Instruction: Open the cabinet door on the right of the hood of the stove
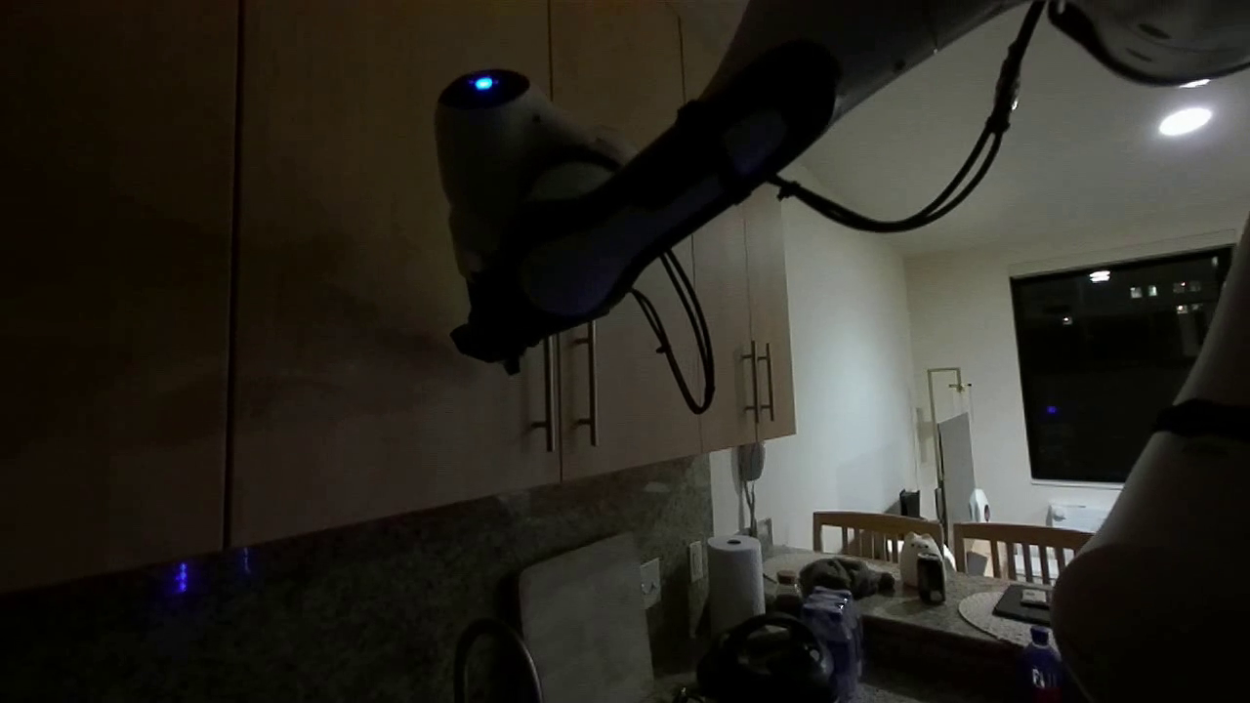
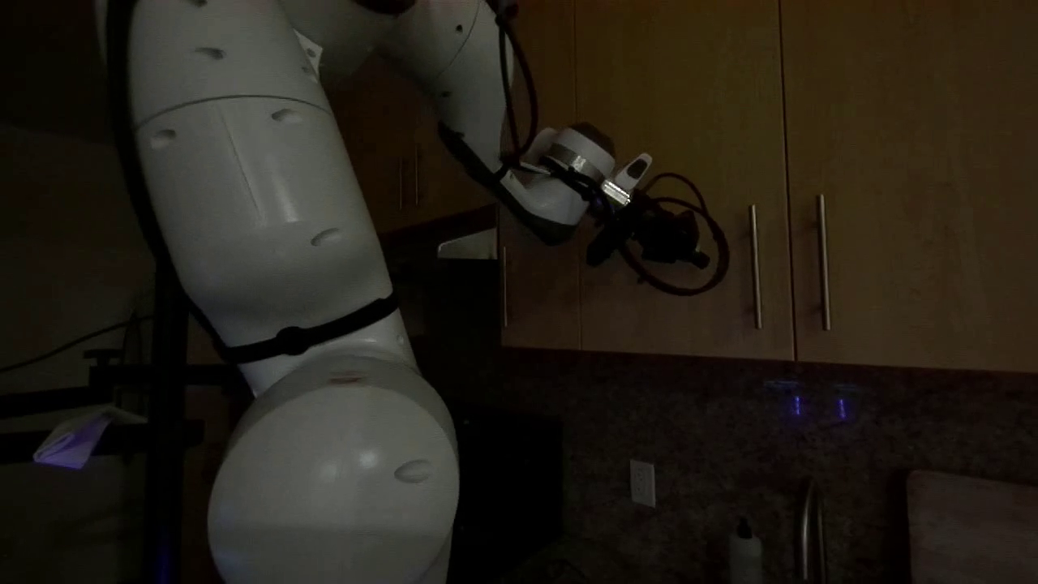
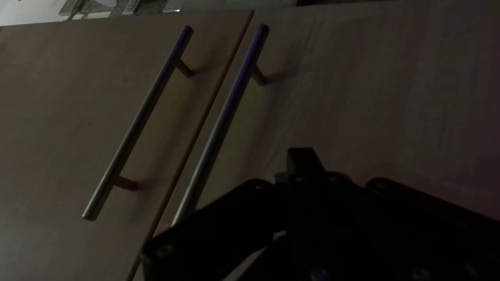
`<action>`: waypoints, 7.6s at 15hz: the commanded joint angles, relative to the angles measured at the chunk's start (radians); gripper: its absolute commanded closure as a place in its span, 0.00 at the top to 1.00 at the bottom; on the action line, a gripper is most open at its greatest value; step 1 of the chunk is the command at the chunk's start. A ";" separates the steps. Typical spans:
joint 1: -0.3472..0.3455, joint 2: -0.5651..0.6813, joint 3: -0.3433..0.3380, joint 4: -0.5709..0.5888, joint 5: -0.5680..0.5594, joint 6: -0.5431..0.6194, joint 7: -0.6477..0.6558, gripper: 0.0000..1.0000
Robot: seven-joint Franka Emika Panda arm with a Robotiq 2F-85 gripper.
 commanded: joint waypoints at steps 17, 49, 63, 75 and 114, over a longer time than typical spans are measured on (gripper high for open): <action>0.404 0.025 -0.371 0.030 -0.314 -0.182 0.350 0.00; 0.494 0.209 -0.360 0.062 -0.603 -0.494 0.614 0.00; 0.534 0.116 -0.348 0.004 -0.569 -0.490 0.640 0.00; 0.576 0.004 -0.336 -0.109 -0.406 -0.491 0.603 0.51; 0.584 0.399 -0.328 0.227 -0.564 -0.891 0.855 1.00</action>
